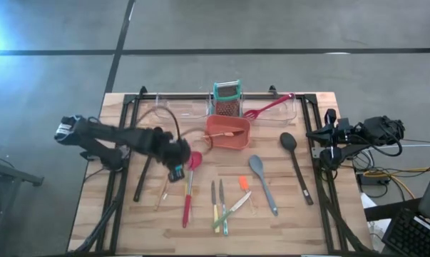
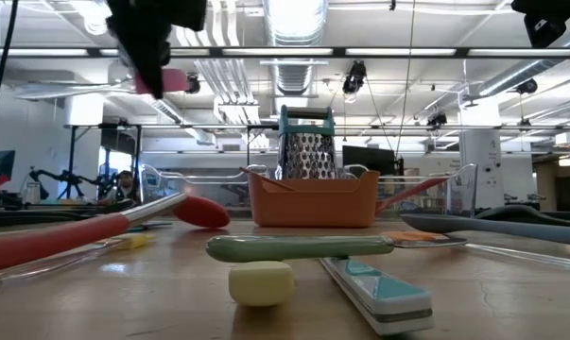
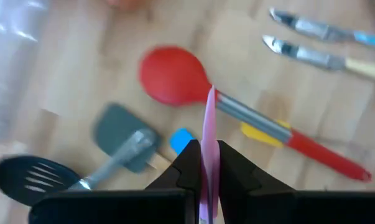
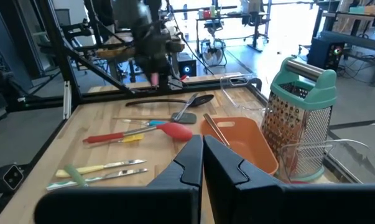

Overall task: Pick & Place Kitchen Items
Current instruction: Put the pink spatula into the left transparent bin, then put the silver table knife into the orange bin

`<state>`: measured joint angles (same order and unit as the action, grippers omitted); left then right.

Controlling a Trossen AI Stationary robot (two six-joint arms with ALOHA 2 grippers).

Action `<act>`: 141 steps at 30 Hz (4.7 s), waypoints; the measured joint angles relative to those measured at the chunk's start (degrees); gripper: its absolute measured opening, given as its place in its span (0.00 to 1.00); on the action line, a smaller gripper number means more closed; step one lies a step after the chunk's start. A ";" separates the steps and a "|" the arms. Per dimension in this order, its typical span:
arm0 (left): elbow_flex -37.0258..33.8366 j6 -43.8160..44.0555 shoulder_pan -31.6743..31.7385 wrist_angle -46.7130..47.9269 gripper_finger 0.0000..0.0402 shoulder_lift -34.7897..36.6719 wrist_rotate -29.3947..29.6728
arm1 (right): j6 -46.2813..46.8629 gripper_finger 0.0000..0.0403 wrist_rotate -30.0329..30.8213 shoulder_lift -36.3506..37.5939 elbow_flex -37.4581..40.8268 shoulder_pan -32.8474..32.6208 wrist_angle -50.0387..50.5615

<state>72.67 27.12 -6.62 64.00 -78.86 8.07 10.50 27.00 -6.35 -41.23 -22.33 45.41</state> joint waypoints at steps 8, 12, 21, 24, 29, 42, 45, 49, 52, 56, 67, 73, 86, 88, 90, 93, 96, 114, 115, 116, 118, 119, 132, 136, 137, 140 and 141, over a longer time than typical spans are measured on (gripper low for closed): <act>8.36 -21.07 18.35 -0.72 0.07 -0.86 4.38 | 0.00 0.02 0.00 0.00 0.00 0.00 0.02; 14.08 -31.38 27.68 -2.78 0.07 -3.45 4.44 | 0.00 0.02 0.00 0.00 -0.02 0.01 0.02; 27.02 -45.46 38.90 -1.84 0.07 -14.88 3.90 | 0.00 0.02 0.00 0.00 0.00 0.02 0.02; 29.67 -47.13 40.38 -0.46 0.07 -18.83 3.76 | 0.00 0.02 0.00 0.00 0.00 0.00 0.02; 30.60 -47.49 42.57 -1.27 0.07 -23.17 3.02 | 0.00 0.02 0.00 0.00 0.00 0.01 0.02; 27.20 -48.46 46.78 -6.14 0.07 -29.00 -4.04 | 0.00 0.02 0.00 0.00 -0.01 0.02 0.00; 26.84 -48.83 47.39 -6.62 0.07 -29.80 -4.35 | -0.01 0.02 0.00 0.00 0.00 0.02 0.00; 24.84 -49.85 48.56 -7.11 0.07 -30.55 -5.29 | 0.00 0.02 0.00 0.00 -0.02 0.00 0.00; 22.81 -49.46 49.62 -8.45 0.07 -31.03 -7.51 | 0.00 0.02 0.00 0.00 0.00 0.01 -0.01; 20.23 -49.38 50.61 -10.01 0.07 -32.21 -9.92 | 0.00 0.02 -0.01 0.00 0.00 0.00 -0.03; 17.96 -53.23 50.65 -13.19 0.07 -34.86 -10.31 | 0.00 0.02 0.00 0.00 -0.01 0.01 -0.03; 17.94 -53.29 50.65 -14.11 0.07 -37.20 -11.36 | 0.00 0.02 0.00 0.00 0.00 0.02 -0.03; 18.05 -53.86 50.72 -14.79 0.12 -40.50 -11.99 | 0.00 0.02 0.00 0.00 0.00 0.00 -0.03; 18.05 -53.88 50.72 -14.81 0.17 -40.51 -11.91 | 0.00 0.02 0.00 0.00 0.00 0.00 -0.03; 18.05 -53.91 50.72 -14.83 0.21 -40.38 -11.71 | 0.00 0.02 0.00 0.00 0.00 0.02 -0.03; 18.26 -54.07 50.69 -14.50 0.26 -40.05 -11.02 | 0.00 0.02 0.00 0.00 0.00 0.01 -0.05; 18.96 -53.91 50.69 -13.60 0.29 -39.23 -9.69 | 0.00 0.02 0.00 0.00 0.00 0.00 -0.05; 33.50 -52.47 50.47 5.97 0.38 -32.28 -8.22 | -0.01 0.02 0.00 0.00 -0.01 0.00 -0.07; 33.99 -51.66 50.47 6.28 0.38 -31.43 -8.28 | 0.00 0.02 0.00 0.00 0.00 0.02 -0.07; 34.42 -51.13 50.45 6.48 0.38 -30.33 -8.48 | -0.01 0.02 0.00 0.00 -0.01 0.00 -0.07; 35.22 -50.35 50.28 7.08 0.38 -28.14 -8.58 | 0.00 0.02 0.00 0.00 0.00 0.02 -0.07; 35.43 -50.16 50.14 7.56 0.38 -26.82 -8.68 | 0.00 0.02 0.00 0.00 -0.02 0.00 -0.07; 34.95 -48.29 45.24 19.35 0.38 -7.95 -10.51 | 0.00 0.02 0.00 0.00 0.00 0.01 -0.07; 34.02 -53.30 40.77 25.43 0.38 -4.28 -10.58 | 0.00 0.02 0.00 0.00 0.00 0.01 -0.09; 33.27 -54.68 39.44 26.08 0.38 -3.40 -10.60 | 0.00 0.02 0.00 0.00 0.00 0.00 -0.07; 29.97 -56.94 35.57 26.09 0.38 -0.71 -10.64 | 0.00 0.02 0.00 0.00 -0.01 0.02 -0.09; 28.71 -57.25 34.37 26.09 0.38 0.03 -10.63 | 0.00 0.02 0.00 0.00 0.00 0.00 -0.09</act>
<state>101.37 -30.13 27.75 90.08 -78.82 -2.56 10.50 27.00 -6.35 -41.23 -22.32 45.32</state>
